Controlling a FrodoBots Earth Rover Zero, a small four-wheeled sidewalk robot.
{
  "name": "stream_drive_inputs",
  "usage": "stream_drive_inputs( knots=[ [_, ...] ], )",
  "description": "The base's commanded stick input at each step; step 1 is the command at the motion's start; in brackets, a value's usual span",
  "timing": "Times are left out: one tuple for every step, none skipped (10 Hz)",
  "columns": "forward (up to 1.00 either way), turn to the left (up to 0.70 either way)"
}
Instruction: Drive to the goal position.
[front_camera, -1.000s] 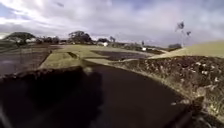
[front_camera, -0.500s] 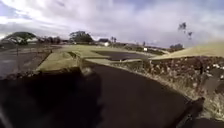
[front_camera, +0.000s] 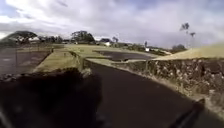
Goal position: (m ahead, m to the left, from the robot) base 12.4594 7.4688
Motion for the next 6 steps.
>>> stream_drive_inputs(
  knots=[
    [0.7, 0.0],
    [0.7, 0.0],
    [0.7, 0.0],
    [0.7, 0.0],
    [0.7, 0.0],
    [0.63, 0.0]
  ],
)
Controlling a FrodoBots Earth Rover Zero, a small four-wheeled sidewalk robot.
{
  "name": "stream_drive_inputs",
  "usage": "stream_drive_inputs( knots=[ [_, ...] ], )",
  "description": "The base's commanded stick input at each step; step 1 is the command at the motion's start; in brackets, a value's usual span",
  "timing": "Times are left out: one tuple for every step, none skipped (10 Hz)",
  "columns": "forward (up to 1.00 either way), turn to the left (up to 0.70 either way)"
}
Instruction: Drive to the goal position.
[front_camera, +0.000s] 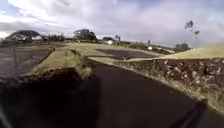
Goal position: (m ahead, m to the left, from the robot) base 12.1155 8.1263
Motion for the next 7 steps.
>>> stream_drive_inputs(
  knots=[
    [0.5, 0.0],
    [0.5, 0.0],
    [0.5, 0.0],
    [0.5, 0.0],
    [0.5, 0.0],
    [0.5, 0.0],
    [0.5, 0.0]
  ],
)
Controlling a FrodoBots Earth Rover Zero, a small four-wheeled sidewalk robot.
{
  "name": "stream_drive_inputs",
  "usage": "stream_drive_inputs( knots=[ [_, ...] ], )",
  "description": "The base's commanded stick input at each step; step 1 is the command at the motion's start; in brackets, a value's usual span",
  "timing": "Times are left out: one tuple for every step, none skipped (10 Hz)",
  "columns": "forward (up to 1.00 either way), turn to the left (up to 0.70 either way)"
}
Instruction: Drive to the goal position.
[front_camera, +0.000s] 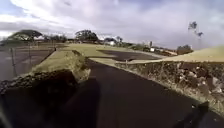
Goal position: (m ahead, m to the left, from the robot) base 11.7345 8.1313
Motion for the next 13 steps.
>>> stream_drive_inputs(
  knots=[
    [0.5, 0.0],
    [0.5, 0.0],
    [0.5, 0.0],
    [0.5, 0.0],
    [0.5, 0.0],
    [0.5, 0.0],
    [0.5, 0.0],
    [0.5, 0.0],
    [0.5, 0.0],
    [0.5, 0.0],
    [0.5, 0.0],
    [0.5, 0.0],
    [0.5, 0.0]
  ],
)
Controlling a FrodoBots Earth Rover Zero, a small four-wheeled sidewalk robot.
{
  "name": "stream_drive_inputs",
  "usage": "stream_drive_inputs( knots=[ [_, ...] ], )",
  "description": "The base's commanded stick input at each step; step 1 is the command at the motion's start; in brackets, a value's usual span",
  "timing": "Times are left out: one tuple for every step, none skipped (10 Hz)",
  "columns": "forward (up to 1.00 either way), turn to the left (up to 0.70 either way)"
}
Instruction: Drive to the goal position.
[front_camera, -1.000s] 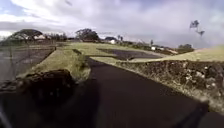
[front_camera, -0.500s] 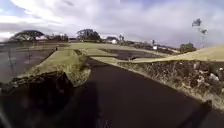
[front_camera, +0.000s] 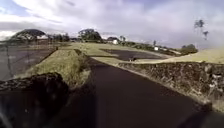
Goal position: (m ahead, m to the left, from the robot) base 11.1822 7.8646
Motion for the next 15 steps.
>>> stream_drive_inputs(
  knots=[
    [0.5, -0.26],
    [0.5, -0.5],
    [0.5, -0.5],
    [0.5, -0.5],
    [0.5, -0.48],
    [0.5, -0.13],
    [0.5, 0.0],
    [0.5, 0.0],
    [0.5, 0.0],
    [0.5, 0.0],
    [0.5, 0.0],
    [0.5, 0.0],
    [0.5, 0.0],
    [0.5, 0.0],
    [0.5, 0.0]
  ],
)
